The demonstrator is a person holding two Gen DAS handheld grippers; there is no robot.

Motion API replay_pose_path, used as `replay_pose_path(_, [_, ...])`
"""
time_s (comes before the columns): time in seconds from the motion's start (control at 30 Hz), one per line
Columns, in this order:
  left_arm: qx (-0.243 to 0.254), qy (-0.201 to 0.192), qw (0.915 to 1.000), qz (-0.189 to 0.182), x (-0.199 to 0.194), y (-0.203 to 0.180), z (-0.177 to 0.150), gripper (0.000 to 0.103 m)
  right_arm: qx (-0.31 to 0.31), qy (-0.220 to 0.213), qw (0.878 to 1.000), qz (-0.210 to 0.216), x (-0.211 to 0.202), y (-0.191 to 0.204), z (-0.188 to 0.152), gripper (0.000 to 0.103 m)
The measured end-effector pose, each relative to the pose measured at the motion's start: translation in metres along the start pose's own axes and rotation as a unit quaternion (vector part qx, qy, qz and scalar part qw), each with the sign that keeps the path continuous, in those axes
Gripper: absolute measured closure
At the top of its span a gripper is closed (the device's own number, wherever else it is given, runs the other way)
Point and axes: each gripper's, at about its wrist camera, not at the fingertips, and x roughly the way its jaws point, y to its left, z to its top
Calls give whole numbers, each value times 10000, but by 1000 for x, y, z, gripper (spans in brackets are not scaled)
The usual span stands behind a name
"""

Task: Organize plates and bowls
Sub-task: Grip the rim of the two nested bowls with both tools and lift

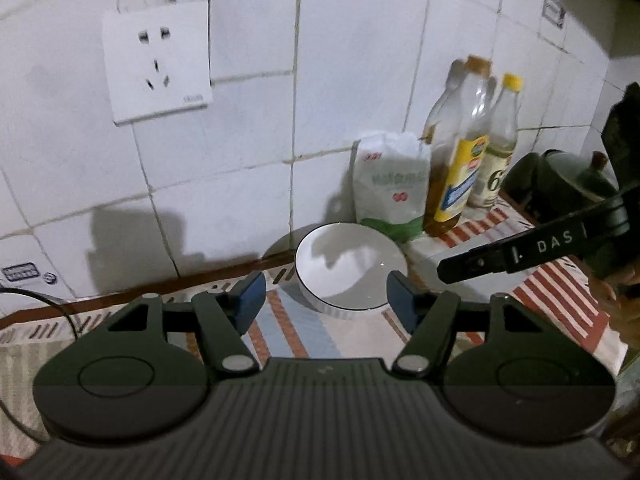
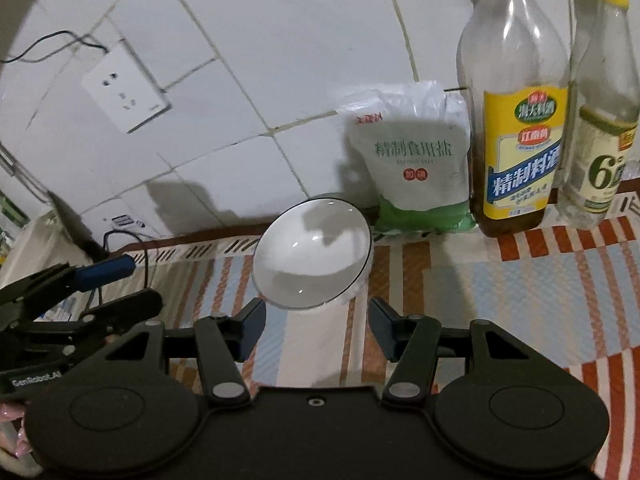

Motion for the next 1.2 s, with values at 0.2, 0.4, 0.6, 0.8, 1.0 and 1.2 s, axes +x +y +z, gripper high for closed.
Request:
replay_pose_path(0.2, [-403, 286, 9988, -13, 52, 17, -3, 44, 176, 190, 9997, -54, 35, -16, 9, 41])
replay_pose_path(0.4, [-610, 535, 9967, -30, 89, 29, -8, 58, 226, 274, 9993, -89, 63, -29, 15, 41])
replay_pose_path(0.6, [-855, 736, 9932, -272, 114, 39, -14, 81, 192, 343, 9991, 126, 87, -37, 14, 58])
replay_pose_path(0.8, [-530, 637, 9964, -168, 113, 26, -19, 87, 5, 200, 9995, 259, 91, -38, 8, 74])
replay_pose_path(1.0, [-649, 640, 9957, -175, 116, 29, -18, 87, 37, 197, 9996, 202, 95, -38, 10, 75])
replay_pose_path(1.2, [-286, 396, 9985, -248, 99, 16, -20, 88, 414, 321, 9986, 113, 94, -43, 6, 87])
